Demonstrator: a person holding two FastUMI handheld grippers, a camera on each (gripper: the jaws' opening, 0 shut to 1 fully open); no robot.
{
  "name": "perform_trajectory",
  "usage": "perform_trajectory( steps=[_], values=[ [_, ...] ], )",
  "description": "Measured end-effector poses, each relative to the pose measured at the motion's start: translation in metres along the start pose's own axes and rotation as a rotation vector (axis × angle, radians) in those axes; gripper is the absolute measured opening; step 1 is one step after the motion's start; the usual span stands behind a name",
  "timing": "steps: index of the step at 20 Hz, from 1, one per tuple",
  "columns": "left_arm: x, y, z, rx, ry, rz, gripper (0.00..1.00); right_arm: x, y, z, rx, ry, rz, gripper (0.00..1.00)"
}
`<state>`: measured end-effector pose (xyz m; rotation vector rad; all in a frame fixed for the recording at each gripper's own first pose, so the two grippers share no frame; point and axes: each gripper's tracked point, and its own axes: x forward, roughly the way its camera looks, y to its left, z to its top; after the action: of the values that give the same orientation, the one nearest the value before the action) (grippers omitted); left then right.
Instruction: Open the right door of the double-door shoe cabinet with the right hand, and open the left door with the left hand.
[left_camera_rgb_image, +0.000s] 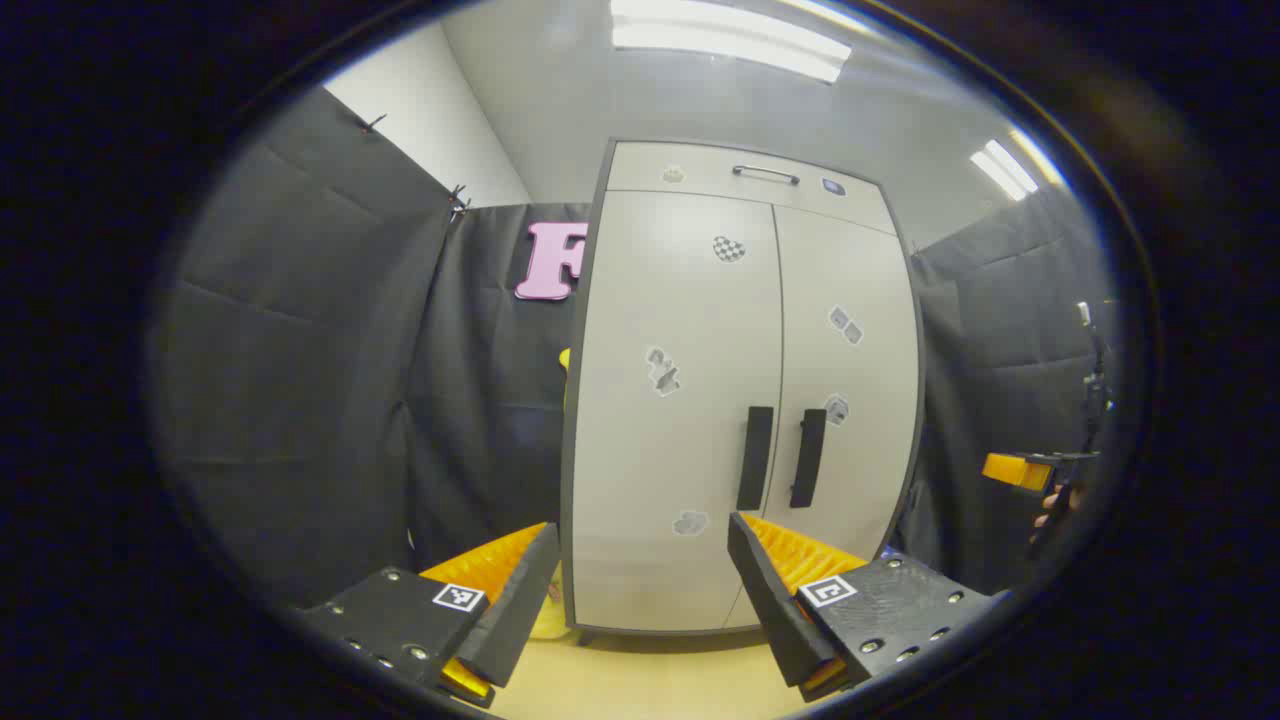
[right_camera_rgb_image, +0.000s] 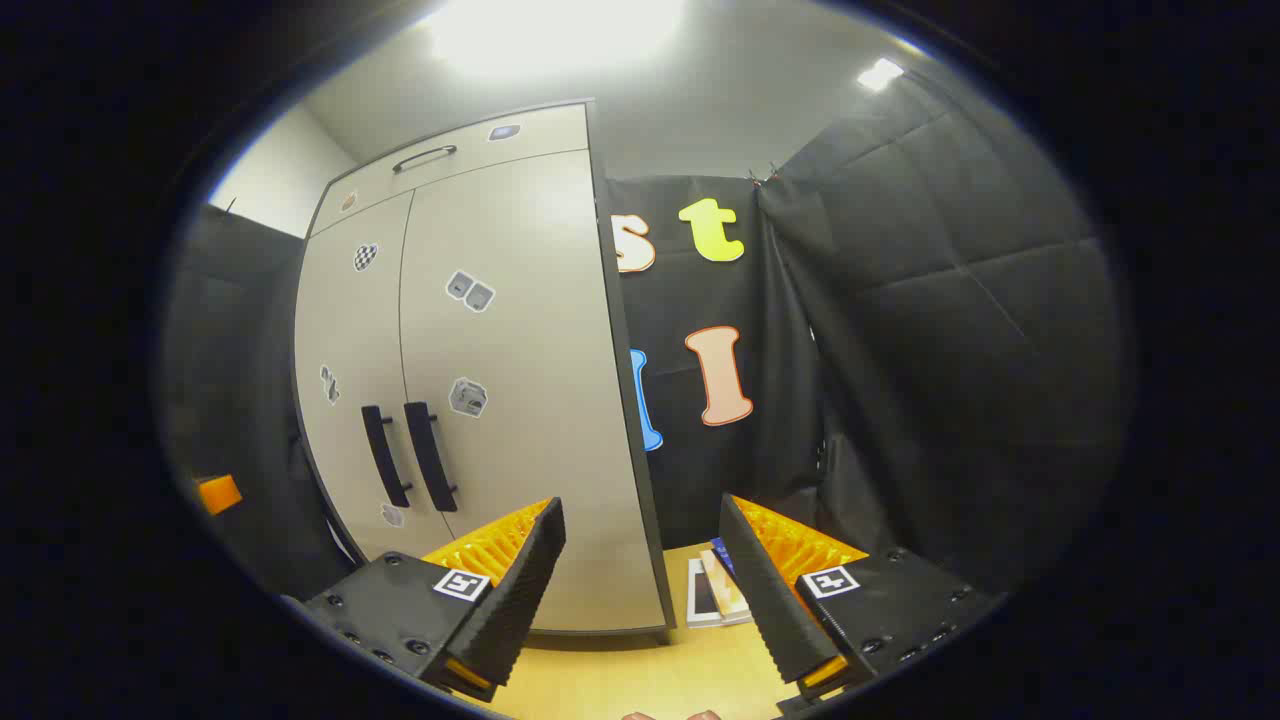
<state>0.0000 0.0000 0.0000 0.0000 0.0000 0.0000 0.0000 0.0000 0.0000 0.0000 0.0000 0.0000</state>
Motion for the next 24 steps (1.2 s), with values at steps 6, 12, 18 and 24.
perform_trajectory(
  steps=[6, 12, 18, 24],
  values=[
    [-0.014, -0.006, 0.003, -0.052, 0.003, 0.080, 0.99, -0.007, -0.003, 0.013, -0.053, -0.053, 0.072, 0.98],
    [-0.050, -0.009, 0.004, 0.054, -0.001, 0.190, 0.99, -0.011, 0.006, -0.025, -0.084, 0.029, 0.186, 0.98],
    [-0.039, -0.015, -0.008, 0.053, 0.022, 0.154, 0.99, -0.029, 0.028, -0.054, -0.026, 0.122, 0.208, 0.98],
    [-0.019, 0.011, -0.011, 0.046, 0.028, 0.082, 0.98, -0.032, 0.056, -0.049, -0.009, 0.117, 0.148, 0.98]
  ],
)
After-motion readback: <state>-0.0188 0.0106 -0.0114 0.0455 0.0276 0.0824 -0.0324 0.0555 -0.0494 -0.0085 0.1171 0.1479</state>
